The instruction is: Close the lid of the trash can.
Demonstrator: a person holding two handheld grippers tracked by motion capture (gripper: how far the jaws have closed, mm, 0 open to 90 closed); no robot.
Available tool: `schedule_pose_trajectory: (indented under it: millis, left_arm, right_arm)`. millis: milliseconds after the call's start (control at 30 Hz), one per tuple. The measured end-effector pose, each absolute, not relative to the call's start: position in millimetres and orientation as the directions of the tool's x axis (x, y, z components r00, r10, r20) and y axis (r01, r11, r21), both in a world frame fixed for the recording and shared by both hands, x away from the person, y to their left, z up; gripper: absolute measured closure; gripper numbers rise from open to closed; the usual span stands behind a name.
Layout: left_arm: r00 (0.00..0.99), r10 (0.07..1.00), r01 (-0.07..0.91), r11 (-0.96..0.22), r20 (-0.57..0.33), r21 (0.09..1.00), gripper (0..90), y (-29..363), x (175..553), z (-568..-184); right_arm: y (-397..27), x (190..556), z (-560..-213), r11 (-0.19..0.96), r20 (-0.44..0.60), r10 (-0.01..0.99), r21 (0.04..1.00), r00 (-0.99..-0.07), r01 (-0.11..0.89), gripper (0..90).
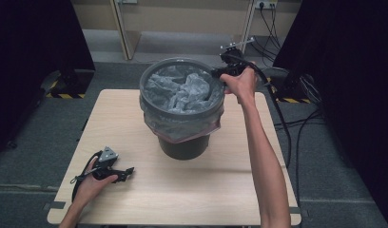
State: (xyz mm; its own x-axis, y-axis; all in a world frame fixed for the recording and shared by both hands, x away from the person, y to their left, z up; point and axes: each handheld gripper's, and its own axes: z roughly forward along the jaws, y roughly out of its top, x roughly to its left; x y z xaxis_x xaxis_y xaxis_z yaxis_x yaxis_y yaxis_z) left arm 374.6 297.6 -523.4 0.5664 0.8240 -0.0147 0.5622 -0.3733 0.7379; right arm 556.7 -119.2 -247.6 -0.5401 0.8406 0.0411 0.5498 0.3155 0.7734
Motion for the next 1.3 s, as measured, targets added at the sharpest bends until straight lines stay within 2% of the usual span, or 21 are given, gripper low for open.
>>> schedule_pose_trajectory:
  millis: [233, 467, 500, 567, 700, 967, 1233, 1300]
  left_arm:
    - [0.566, 0.824, 0.562, -0.373, -0.014, 0.738, 9.5, 298, 375, -523]
    - [0.566, 0.824, 0.562, -0.373, -0.014, 0.738, 9.5, 298, 375, -523]
    - [0.566, 0.824, 0.562, -0.373, -0.014, 0.738, 9.5, 298, 375, -523]
    - [0.566, 0.824, 0.562, -0.373, -0.015, 0.738, 9.5, 298, 375, -523]
    - [0.566, 0.824, 0.562, -0.373, -0.014, 0.738, 9.5, 298, 375, -523]
    - [0.566, 0.824, 0.562, -0.373, -0.014, 0.738, 9.4, 298, 375, -523]
    - [0.566, 0.824, 0.562, -0.374, -0.014, 0.738, 9.5, 298, 375, -523]
    - [0.566, 0.824, 0.562, -0.374, -0.014, 0.738, 9.5, 298, 375, -523]
  right_arm:
    - [-113, 557, -253, 0.368, -0.018, 0.837, 0.758, -0.547, 0.539, 77.9]
    - [-115, 555, -254, 0.361, -0.013, 0.833, 0.771, -0.553, 0.525, 77.1]
    - [-117, 555, -254, 0.356, -0.005, 0.829, 0.776, -0.559, 0.521, 75.6]
    - [-120, 553, -254, 0.333, 0.009, 0.830, 0.795, -0.558, 0.507, 65.9]
    - [-131, 546, -254, 0.310, 0.029, 0.819, 0.818, -0.574, 0.485, 60.7]
    - [-141, 538, -264, 0.274, 0.082, 0.794, 0.837, -0.602, 0.474, 73.0]
    - [-131, 533, -266, 0.315, -0.012, 0.825, 0.840, -0.566, 0.442, 74.4]
    - [-131, 534, -266, 0.311, -0.005, 0.823, 0.840, -0.567, 0.445, 74.1]
